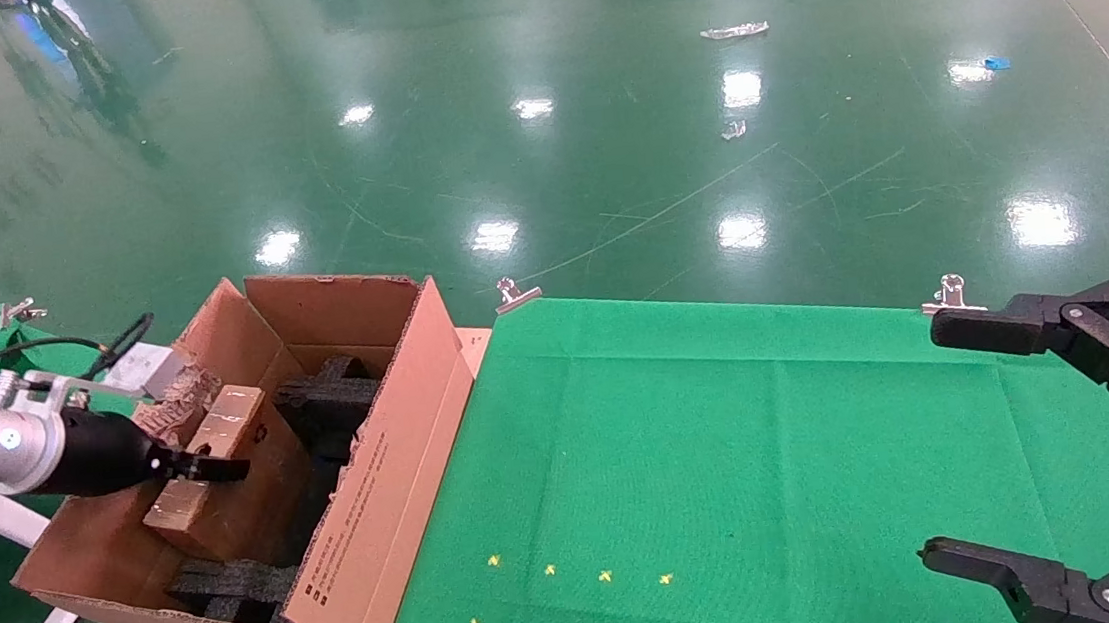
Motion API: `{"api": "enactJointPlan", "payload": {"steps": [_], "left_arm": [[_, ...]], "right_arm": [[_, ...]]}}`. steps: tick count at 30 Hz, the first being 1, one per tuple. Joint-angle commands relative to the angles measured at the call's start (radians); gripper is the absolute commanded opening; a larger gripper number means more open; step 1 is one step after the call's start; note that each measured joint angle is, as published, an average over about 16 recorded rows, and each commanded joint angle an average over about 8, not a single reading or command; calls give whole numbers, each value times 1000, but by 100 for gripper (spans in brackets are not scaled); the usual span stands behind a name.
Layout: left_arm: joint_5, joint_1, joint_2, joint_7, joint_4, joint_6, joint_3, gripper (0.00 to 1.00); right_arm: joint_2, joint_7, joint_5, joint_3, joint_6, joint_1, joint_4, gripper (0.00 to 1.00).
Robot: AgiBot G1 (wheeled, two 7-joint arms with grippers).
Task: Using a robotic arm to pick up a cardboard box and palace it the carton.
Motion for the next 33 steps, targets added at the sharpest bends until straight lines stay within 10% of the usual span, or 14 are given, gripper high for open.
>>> {"api": "enactJointPlan", "payload": {"steps": [1,33], "left_arm": [[-1,-9,2,7,9,4,-1,100],[48,-405,-66,108,-90,143,-1,100]], "right_arm": [[0,0,0,0,0,0,0,100],[1,-1,1,-2,1,0,0,100]]}}
